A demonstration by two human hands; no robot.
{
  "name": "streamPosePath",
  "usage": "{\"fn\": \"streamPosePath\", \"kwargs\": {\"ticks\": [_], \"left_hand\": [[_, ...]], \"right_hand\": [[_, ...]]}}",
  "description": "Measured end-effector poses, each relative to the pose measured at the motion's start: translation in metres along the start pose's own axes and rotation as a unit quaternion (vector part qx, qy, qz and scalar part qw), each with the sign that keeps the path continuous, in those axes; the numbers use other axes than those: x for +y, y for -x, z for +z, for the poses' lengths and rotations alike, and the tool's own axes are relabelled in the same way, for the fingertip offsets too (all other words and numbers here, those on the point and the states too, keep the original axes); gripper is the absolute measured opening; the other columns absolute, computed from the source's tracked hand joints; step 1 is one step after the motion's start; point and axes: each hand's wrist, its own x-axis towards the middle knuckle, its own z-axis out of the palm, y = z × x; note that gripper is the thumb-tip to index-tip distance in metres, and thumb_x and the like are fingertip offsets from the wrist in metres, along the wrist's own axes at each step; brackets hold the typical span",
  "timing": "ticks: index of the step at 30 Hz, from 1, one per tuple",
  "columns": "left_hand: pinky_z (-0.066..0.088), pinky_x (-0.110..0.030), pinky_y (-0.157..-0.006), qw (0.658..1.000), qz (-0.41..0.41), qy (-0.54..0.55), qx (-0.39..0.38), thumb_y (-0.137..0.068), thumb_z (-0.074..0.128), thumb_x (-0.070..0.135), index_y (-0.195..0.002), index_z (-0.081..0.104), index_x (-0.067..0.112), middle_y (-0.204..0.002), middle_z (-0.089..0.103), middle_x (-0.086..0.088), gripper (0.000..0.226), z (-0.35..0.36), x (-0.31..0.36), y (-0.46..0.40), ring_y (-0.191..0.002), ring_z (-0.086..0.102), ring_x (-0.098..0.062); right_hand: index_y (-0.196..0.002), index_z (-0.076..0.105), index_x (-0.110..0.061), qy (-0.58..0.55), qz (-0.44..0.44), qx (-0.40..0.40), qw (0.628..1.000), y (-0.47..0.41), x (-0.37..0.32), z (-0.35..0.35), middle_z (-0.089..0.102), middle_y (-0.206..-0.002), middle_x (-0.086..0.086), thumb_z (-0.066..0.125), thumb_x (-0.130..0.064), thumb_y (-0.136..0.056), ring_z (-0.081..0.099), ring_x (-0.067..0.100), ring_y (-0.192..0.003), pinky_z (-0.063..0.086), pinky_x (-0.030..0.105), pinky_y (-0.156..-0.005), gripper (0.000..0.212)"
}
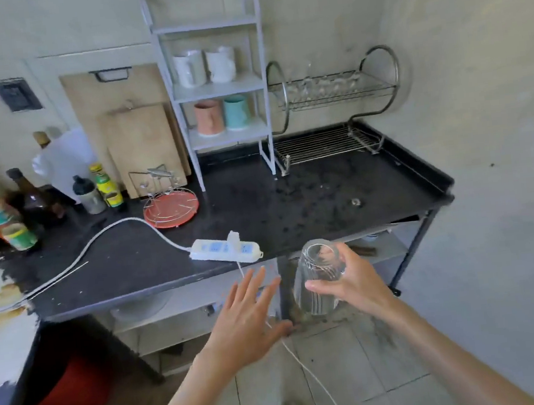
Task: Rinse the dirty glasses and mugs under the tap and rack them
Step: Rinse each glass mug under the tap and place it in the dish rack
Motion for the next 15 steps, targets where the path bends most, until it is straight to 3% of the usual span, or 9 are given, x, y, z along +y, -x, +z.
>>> {"fn": "streamPosePath", "kwargs": {"ticks": [3,7,10,12,15], "left_hand": [[-0.016,-0.029,-0.109,0.999,0.032,0.002,0.012,-0.066,0.0,0.084,-0.148,0.0,0.032,-0.153,-0.017,0.008,0.097,-0.005,0.014,-0.068,-0.142,-0.019,-0.015],[-0.006,-0.033,-0.114,0.999,0.046,-0.001,0.019,-0.068,0.003,0.071,-0.149,0.005,0.03,-0.158,-0.004,0.001,0.091,-0.017,0.019,-0.165,-0.145,-0.009,-0.019],[-0.002,-0.036,-0.116,0.999,0.048,0.0,0.009,-0.087,0.024,0.065,-0.149,0.005,0.028,-0.158,-0.005,0.0,0.074,-0.029,0.02,-0.224,-0.145,-0.009,-0.02],[-0.002,-0.037,-0.116,0.999,0.044,0.0,-0.004,-0.093,0.034,0.055,-0.149,0.005,0.027,-0.158,-0.005,0.0,0.069,-0.032,0.018,-0.26,-0.145,-0.01,-0.02],[-0.002,-0.037,-0.116,0.999,0.036,0.0,-0.025,-0.095,0.034,0.052,-0.149,0.004,0.027,-0.158,-0.006,-0.001,0.067,-0.031,0.013,-0.293,-0.144,-0.011,-0.021]], "right_hand": [[-0.108,0.051,-0.032,0.008,0.017,0.041,0.999,-0.037,0.017,-0.042,0.061,-0.099,-0.017,0.081,-0.042,-0.066,0.056,-0.001,-0.095,0.046,0.026,-0.084,0.052],[-0.11,0.049,-0.034,0.01,0.043,0.068,0.997,-0.101,0.031,-0.093,0.061,-0.105,-0.016,0.08,-0.049,-0.06,0.058,0.005,-0.099,0.048,0.03,-0.088,0.06],[-0.112,0.049,-0.035,0.007,0.058,0.093,0.994,-0.148,0.038,-0.123,0.061,-0.108,-0.016,0.076,-0.057,-0.052,0.058,0.009,-0.102,0.049,0.035,-0.089,0.069],[-0.112,0.048,-0.034,-0.004,0.066,0.098,0.993,-0.181,0.046,-0.14,0.06,-0.107,-0.016,0.079,-0.05,-0.059,0.058,0.008,-0.101,0.049,0.031,-0.087,0.063],[-0.112,0.048,-0.031,-0.006,0.073,0.092,0.993,-0.219,0.054,-0.155,0.06,-0.104,-0.015,0.08,-0.042,-0.066,0.058,0.009,-0.099,0.047,0.028,-0.086,0.058]]}}
